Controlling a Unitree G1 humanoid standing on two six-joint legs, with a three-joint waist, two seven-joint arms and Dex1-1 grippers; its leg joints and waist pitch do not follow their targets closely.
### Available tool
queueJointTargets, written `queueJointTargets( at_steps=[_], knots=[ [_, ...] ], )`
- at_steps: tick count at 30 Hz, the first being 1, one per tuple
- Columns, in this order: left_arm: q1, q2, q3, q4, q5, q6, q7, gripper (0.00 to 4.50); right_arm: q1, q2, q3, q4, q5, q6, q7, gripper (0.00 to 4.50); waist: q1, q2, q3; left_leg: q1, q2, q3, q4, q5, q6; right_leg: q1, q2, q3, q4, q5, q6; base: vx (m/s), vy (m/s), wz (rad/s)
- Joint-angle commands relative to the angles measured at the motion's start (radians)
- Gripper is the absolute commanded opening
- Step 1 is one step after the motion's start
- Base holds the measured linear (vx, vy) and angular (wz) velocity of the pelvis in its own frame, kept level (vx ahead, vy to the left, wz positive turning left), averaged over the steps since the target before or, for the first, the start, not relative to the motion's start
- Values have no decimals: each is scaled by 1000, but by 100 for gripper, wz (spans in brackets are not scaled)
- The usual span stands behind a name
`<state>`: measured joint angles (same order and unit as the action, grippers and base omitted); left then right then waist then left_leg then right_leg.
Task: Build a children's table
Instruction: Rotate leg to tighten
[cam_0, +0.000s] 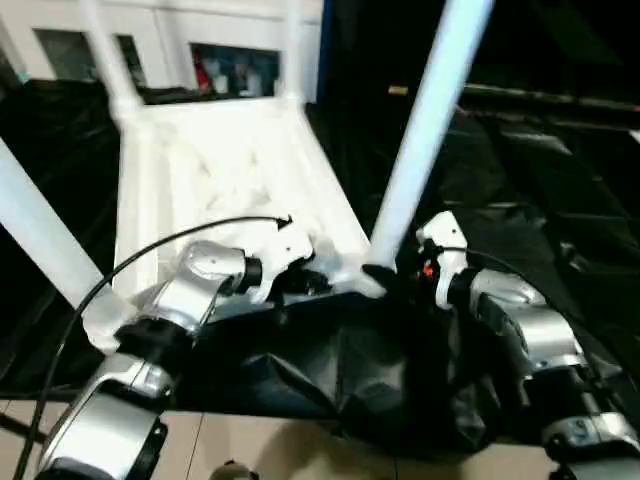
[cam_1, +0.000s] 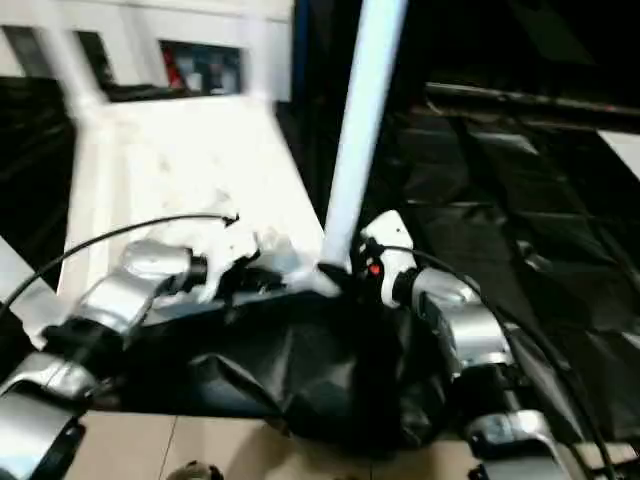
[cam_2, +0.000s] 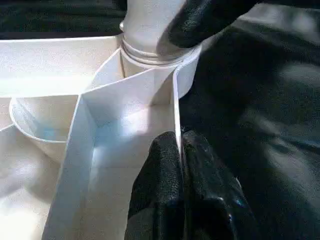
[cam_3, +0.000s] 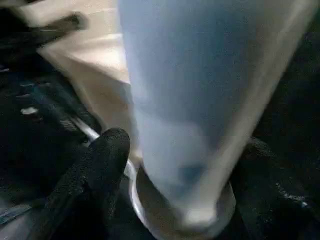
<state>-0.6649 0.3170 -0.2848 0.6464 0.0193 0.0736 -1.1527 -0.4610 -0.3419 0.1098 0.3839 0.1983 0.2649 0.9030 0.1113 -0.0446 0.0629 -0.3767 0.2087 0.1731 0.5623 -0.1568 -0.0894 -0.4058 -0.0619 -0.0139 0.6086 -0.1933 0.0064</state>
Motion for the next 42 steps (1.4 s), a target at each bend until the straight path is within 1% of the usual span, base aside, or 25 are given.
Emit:
queueJointTargets(
  at_steps=[1, 5, 7, 9, 10, 11, 14, 15, 16, 24, 26, 27, 29, 30, 31, 32, 33, 34, 35, 36, 37, 38, 39, 41, 42],
  knots=[
    [9, -4, 2, -54, -60, 1, -52, 0, 24, -37, 22, -47, 18, 24, 76, 314, 1, 2, -63, 21, 21, 5, -56, -184, 50, 49, -57, 22, -56, -22, -243, 0, 0, 0],
    [30, 22, 9, -79, -68, 7, -83, 0, 36, -56, 29, -72, 32, 47, 123, 314, 4, 0, -65, 19, 19, 7, -55, -190, 43, 50, -60, 22, -56, -40, -240, 0, 0, 0],
    [37, 31, 11, -88, -70, 11, -94, 0, 39, -58, 29, -79, 38, 55, 134, 287, 4, -1, -66, 20, 19, 7, -54, -189, 39, 49, -61, 22, -56, -53, -236, 0, 0, 0],
    [45, 36, 12, -97, -70, 16, -103, 0, 42, -62, 35, -88, 42, 61, 142, 277, 3, -2, -66, 19, 19, 6, -55, -188, 35, 49, -61, 22, -57, -64, -234, 0, 0, 0],
    [47, 37, 13, -100, -70, 18, -104, 0, 44, -64, 36, -92, 44, 64, 143, 256, 4, 0, -67, 20, 20, 6, -54, -187, 34, 48, -61, 22, -56, -62, -234, 0, 0, 0],
    [48, 39, 14, -102, -70, 19, -104, 0, 43, -65, 38, -91, 44, 64, 144, 256, 4, -3, -68, 20, 20, 7, -53, -180, 35, 48, -60, 22, -55, -50, -235, 0, 0, 0],
    [52, 42, 15, -109, -73, 25, -105, 0, 42, -64, 40, -89, 43, 67, 152, 226, 4, -3, -70, 19, 17, 7, -50, -161, 40, 50, -60, 22, -51, -26, -238, 0, 0, 0],
    [54, 43, 15, -114, -74, 28, -106, 0, 43, -64, 40, -92, 43, 69, 153, 226, 5, -4, -70, 19, 17, 8, -50, -156, 42, 51, -59, 22, -50, -19, -239, 0, 0, 0],
    [56, 44, 16, -117, -74, 30, -106, 0, 44, -65, 41, -94, 43, 72, 156, 211, 5, -4, -70, 18, 17, 8, -49, -148, 46, 51, -59, 22, -49, -11, -240, 0, 0, 0],
    [57, 34, 18, -119, -69, 37, -92, 0, 49, -62, 45, -91, 39, 79, 149, 199, 5, -5, -69, 19, 16, 8, -47, -149, 50, 51, -58, 22, -49, -20, -240, 0, 0, 0],
    [40, 13, 22, -89, -41, 40, -17, 0, 52, -41, 36, -71, 25, 73, 97, 198, 4, -6, -67, 18, 16, 8, -47, -148, 50, 50, -58, 22, -50, -23, -238, 0, 0, 0],
    [25, -1, 27, -62, -22, 51, 40, 0, 45, -22, 27, -45, 3, 70, 33, 198, 3, -6, -66, 18, 16, 8, -48, -150, 48, 49, -58, 22, -51, -29, -237, 0, 0, 0],
    [6, -19, 36, -29, -8, 59, 101, 0, 31, 5, 12, -4, -24, 68, -56, 198, 1, -5, -64, 18, 14, 7, -49, -166, 32, 48, -60, 22, -55, -72, -229, 0, 0, 0],
    [-29, -54, 50, 26, 13, 73, 202, 0, 4, 60, -28, 73, -50, 82, -223, 198, -1, -5, -59, 20, 12, 8, -52, -197, 14, 42, -61, 24, -63, -138, -218, 0, 0, 0],
    [-49, -74, 51, 54, 27, 79, 254, 0, -10, 96, -57, 111, -52, 93, -318, 196, -7, -5, -58, 21, 9, 5, -56, -228, -14, 41, -63, 23, -68, -221, -202, 0, 0, 0],
    [-61, -86, 50, 71, 37, 83, 286, 0, -18, 119, -76, 134, -52, 100, -376, 196, -11, -6, -60, 20, 10, 0, -58, -244, -31, 45, -65, 23, -72, -272, -180, 0, 0, 0],
    [-61, -86, 50, 71, 37, 83, 286, 0, -18, 119, -76, 134, -52, 100, -376, 195, -12, -7, -60, 20, 9, 0, -58, -241, -29, 45, -63, 23, -75, -272, -168, 0, 0, 0],
    [-95, -136, 59, 113, 45, 113, 380, 0, -45, 186, -124, 195, -47, 116, -535, 195, -12, 2, -60, 21, 9, 0, -57, -242, -30, 42, -64, 25, -74, -260, -168, 0, 0, 0],
    [-109, -157, 63, 129, 48, 121, 418, 0, -56, 212, -139, 217, -46, 116, -594, 195, -18, 1, -58, 23, 8, 1, -59, -258, -31, 36, -61, 26, -77, -265, -169, 0, 0, 0],
    [-122, -180, 68, 144, 49, 131, 454, 0, -66, 237, -151, 238, -43, 110, -639, 195, -18, -1, -60, 22, 7, 0, -60, -258, -36, 40, -61, 24, -77, -271, -166, 0, 0, 0],
    [-135, -202, 69, 161, 50, 132, 479, 0, -79, 265, -160, 258, -39, 103, -671, 195, -17, 5, -61, 25, 8, -1, -60, -259, -38, 37, -61, 24, -76, -261, -168, 0, 0, 0],
    [-148, -226, 68, 176, 54, 130, 504, 0, -92, 293, -160, 275, -43, 90, -696, 195, -20, 4, -61, 21, 7, -1, -59, -257, -35, 39, -59, 25, -76, -239, -172, 0, 0, 0],
    [-156, -241, 65, 184, 56, 130, 517, 0, -100, 311, -154, 284, -47, 82, -703, 195, -19, 6, -62, 21, 7, -2, -60, -252, -36, 41, -58, 24, -74, -218, -172, 0, 0, 0],
    [-171, -262, 53, 202, 64, 113, 523, 0, -120, 344, -149, 301, -52, 56, -713, 195, -20, 4, -64, 19, 6, -1, -59, -232, -29, 44, -56, 23, -70, -154, -177, 0, 0, 0],
    [-176, -267, 49, 209, 67, 106, 523, 0, -126, 349, -141, 305, -61, 41, -711, 195, -19, 6, -64, 19, 7, -1, -58, -219, -23, 46, -55, 23, -66, -114, -185, 0, 0, 0]
  ],
)
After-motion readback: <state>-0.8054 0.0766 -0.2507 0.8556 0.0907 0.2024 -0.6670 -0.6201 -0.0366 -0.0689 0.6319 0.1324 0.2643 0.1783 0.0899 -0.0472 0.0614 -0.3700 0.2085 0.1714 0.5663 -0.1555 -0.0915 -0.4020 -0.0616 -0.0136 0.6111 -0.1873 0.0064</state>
